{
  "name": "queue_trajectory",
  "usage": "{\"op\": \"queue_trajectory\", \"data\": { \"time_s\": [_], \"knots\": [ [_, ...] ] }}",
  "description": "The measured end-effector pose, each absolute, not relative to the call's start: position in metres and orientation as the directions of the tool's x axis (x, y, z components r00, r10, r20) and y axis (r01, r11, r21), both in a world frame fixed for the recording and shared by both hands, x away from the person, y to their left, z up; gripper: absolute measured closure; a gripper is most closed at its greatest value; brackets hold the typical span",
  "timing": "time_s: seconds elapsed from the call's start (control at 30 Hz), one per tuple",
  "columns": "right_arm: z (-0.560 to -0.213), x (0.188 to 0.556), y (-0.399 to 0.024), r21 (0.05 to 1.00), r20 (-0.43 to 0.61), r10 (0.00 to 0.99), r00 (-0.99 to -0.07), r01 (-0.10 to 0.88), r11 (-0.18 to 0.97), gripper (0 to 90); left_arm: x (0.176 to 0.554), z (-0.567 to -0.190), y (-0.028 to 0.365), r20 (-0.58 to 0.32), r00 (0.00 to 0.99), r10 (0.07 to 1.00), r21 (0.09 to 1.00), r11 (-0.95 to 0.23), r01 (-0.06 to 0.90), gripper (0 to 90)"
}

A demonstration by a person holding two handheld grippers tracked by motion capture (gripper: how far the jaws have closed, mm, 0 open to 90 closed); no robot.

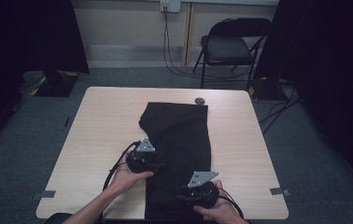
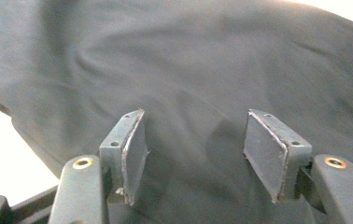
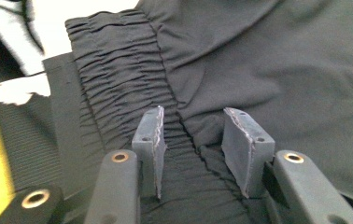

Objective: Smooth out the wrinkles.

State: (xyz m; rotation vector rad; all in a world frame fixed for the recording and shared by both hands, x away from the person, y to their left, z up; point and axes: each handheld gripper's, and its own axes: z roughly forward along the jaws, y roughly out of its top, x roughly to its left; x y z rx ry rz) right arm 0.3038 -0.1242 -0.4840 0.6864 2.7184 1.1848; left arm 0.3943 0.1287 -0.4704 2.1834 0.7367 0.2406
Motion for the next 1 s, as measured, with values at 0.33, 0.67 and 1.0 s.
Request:
{"op": "queue_trajectory", "data": {
  "time_s": [0.33, 0.67, 1.0],
  "knots": [
    [-0.464, 0.364, -0.14, 0.782, 0.078, 0.623, -0.778, 0.436, 0.445, 44.9, 0.413, -0.489, 0.128, -0.04, 0.801, 0.597, 0.683, -0.568, 0.458, 45.4],
    [-0.483, 0.438, -0.13, 0.775, 0.057, 0.734, -0.677, 0.493, 0.395, 33.9, 0.391, -0.485, 0.124, -0.04, 0.816, 0.576, 0.651, -0.605, 0.459, 48.2],
    [-0.503, 0.425, -0.112, 0.762, 0.003, 0.702, -0.712, 0.456, 0.46, 31.1, 0.402, -0.464, 0.145, -0.067, 0.794, 0.605, 0.741, -0.502, 0.445, 49.5]
  ]
}}
